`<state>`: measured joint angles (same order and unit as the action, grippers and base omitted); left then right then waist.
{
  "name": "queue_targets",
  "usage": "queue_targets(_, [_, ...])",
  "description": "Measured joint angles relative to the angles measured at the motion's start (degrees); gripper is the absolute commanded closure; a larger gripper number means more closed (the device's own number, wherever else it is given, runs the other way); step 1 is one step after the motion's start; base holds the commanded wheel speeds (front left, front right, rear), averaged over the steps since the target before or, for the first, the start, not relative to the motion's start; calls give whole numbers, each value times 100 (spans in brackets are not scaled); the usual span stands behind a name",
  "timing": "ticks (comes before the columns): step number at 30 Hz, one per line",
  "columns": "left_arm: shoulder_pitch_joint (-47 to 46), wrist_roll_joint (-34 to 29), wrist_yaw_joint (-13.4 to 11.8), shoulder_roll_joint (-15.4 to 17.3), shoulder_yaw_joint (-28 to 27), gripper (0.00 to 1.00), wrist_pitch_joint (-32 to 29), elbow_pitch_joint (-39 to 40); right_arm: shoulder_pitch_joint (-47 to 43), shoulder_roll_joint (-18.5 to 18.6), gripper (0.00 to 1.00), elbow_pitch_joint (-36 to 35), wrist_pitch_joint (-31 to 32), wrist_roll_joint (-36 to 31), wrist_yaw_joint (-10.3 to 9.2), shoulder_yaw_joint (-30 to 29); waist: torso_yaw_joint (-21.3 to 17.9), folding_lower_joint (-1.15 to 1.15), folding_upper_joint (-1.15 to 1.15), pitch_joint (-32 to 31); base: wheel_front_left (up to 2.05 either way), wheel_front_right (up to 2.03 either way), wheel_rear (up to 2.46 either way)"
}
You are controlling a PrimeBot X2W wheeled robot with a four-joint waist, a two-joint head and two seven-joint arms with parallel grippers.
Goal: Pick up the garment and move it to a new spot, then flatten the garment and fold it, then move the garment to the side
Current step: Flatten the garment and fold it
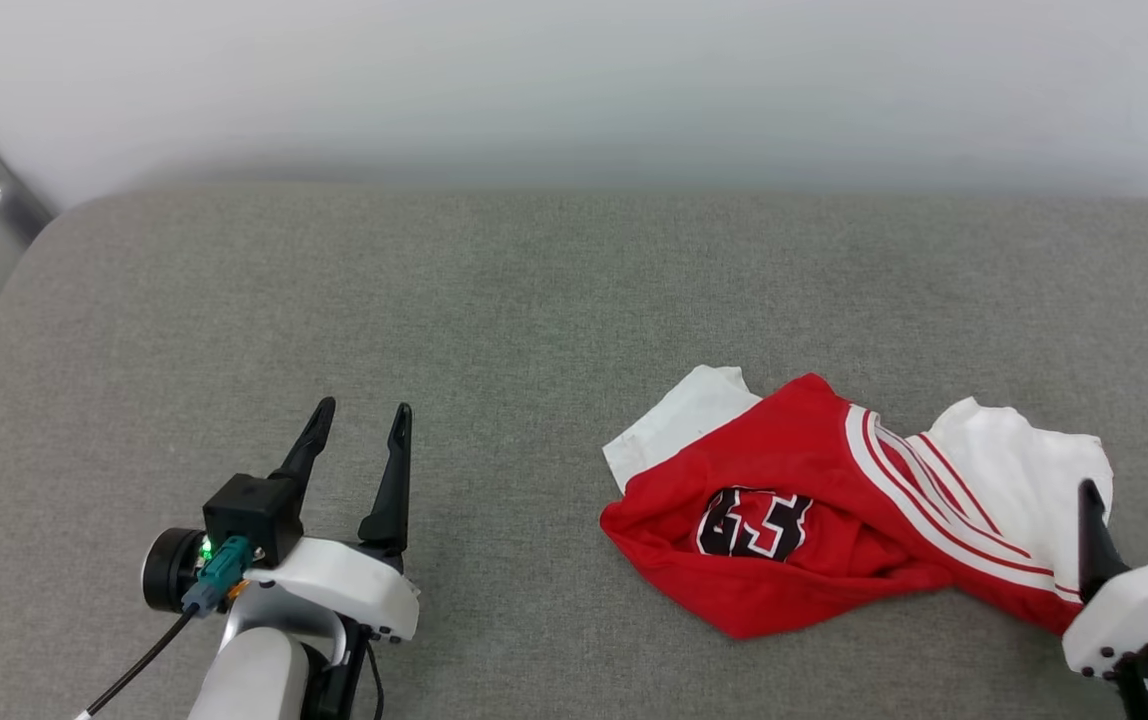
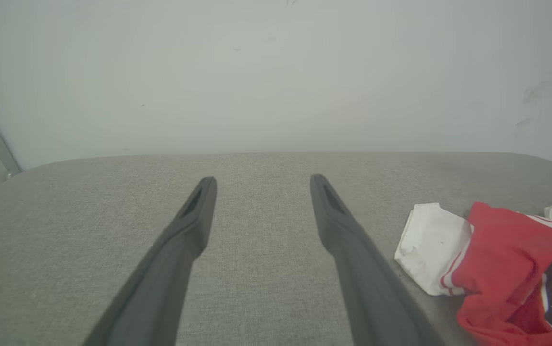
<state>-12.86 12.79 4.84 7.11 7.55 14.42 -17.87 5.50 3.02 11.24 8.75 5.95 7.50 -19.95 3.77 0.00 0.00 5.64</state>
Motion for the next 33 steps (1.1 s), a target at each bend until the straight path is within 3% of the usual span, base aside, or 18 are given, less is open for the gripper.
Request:
queue_targets(7, [147,7,-81,85,13,0,-181,2,-174,-5,0,-457,-681,223,0,792,26,0,0,-258,0,0,0])
queue_targets(18, [226,12,-131,149,170,0,-620,102,-505,-9,0,-988,-872,434,0,1740,-121,-1,0,-431,0,0,0])
queue_targets(19, [-358,-99,36,186,549,0,-994,57,-511,-9,0,-1155,-875,302,0,1976,-254,0,0,-236,0,0,0])
queue_targets(22, [-848,-132,157,213,856,0,-1329,-94,-405,-10,0,-1248,-882,240,0,2153,-377,-1,0,-59,0,0,0])
queue_targets(29, [-1639,69,256,430,1639,0,-2299,-691,-195,-10,0,-1276,-950,258,0,2325,-766,0,0,367,0,0,0])
queue_targets(33, [-1957,534,267,709,2420,0,-2956,-892,-147,-9,0,-1209,-998,291,0,2318,-966,0,0,616,0,0,0])
